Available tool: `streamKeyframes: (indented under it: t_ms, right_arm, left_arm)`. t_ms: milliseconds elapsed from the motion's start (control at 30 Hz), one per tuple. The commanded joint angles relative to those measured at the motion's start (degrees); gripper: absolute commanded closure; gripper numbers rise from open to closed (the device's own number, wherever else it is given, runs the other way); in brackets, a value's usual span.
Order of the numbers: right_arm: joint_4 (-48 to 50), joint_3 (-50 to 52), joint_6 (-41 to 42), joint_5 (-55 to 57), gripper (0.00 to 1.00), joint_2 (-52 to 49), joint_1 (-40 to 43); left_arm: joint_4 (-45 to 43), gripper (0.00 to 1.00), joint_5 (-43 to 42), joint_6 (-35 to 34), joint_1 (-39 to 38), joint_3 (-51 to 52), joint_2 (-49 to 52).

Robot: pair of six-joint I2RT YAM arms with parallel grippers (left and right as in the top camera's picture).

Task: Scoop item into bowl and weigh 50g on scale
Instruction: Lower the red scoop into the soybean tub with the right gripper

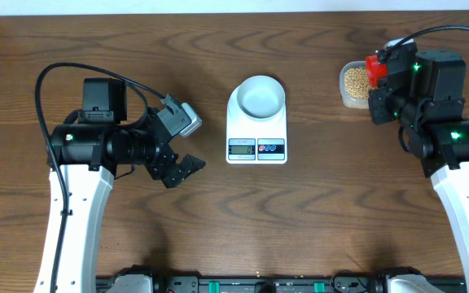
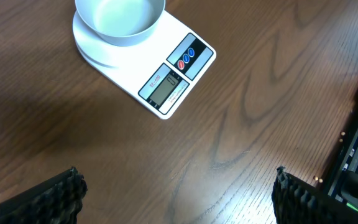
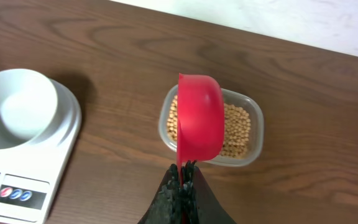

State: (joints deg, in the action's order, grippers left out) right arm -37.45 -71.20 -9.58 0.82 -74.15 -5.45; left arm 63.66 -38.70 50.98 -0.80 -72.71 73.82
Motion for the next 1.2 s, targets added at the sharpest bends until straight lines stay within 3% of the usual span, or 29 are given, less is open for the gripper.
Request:
streamKeyframes:
  t_ms: [0,533,1167]
  right_arm:
    - [-0.57,-1.66,-2.43,2.75,0.99,-0.48,0.26]
    - [-3.04,-1.6,-10.25,2.78,0.99,-4.94,0.26]
    - [5.07,-1.55,-10.67,14.34,0.99,-17.97,0.26]
  left_arm:
    - [0.17,0.02,-0.74,-0.24,0.24,-0.87,-0.09]
    - [0.17,0.02,-0.74,-0.24,0.24,-0.87,-0.09]
    - [0.17,0.02,-0.74,-0.24,0.24,-0.87,-0.09]
